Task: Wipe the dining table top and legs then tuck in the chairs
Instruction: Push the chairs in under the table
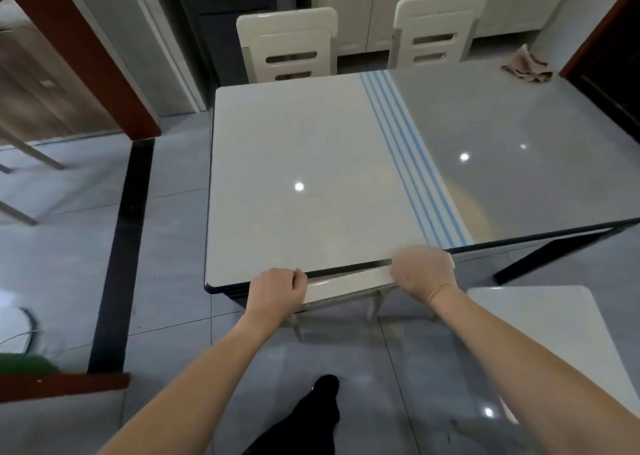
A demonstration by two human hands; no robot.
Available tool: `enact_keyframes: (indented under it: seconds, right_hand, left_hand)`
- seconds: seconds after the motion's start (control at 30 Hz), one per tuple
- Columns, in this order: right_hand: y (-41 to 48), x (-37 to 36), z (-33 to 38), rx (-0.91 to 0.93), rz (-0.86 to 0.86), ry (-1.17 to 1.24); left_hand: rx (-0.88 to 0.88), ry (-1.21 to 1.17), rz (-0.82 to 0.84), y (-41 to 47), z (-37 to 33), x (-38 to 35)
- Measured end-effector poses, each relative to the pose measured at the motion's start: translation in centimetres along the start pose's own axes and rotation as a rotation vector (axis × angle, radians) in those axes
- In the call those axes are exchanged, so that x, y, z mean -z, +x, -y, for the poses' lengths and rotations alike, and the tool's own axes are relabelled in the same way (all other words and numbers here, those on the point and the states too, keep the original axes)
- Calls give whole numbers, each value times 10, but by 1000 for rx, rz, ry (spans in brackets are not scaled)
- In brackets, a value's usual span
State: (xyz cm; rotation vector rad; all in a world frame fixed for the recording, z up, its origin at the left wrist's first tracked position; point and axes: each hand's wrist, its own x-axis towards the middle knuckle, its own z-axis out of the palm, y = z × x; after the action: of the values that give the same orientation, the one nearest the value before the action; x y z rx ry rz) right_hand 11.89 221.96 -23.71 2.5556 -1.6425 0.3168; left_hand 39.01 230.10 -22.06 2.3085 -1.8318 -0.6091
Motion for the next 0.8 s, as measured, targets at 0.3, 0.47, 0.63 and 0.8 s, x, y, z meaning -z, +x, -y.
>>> enact_keyframes:
  seconds: [0.3, 0.47, 0.63, 0.8]
  right_hand:
    - [-4, 6, -7, 25, 108, 127]
    - [-39, 26, 2, -270, -23, 655]
    - [-128, 45, 6, -561, -216, 830]
    - [-249, 44, 8, -991, -333, 1043]
  left_hand:
    - [41, -47, 47, -4, -8, -3]
    - [-48, -152, 101, -2, -18, 4]
    - [-413, -239, -43, -22, -72, -8]
    - [-609, -340, 144, -64, -132, -43]
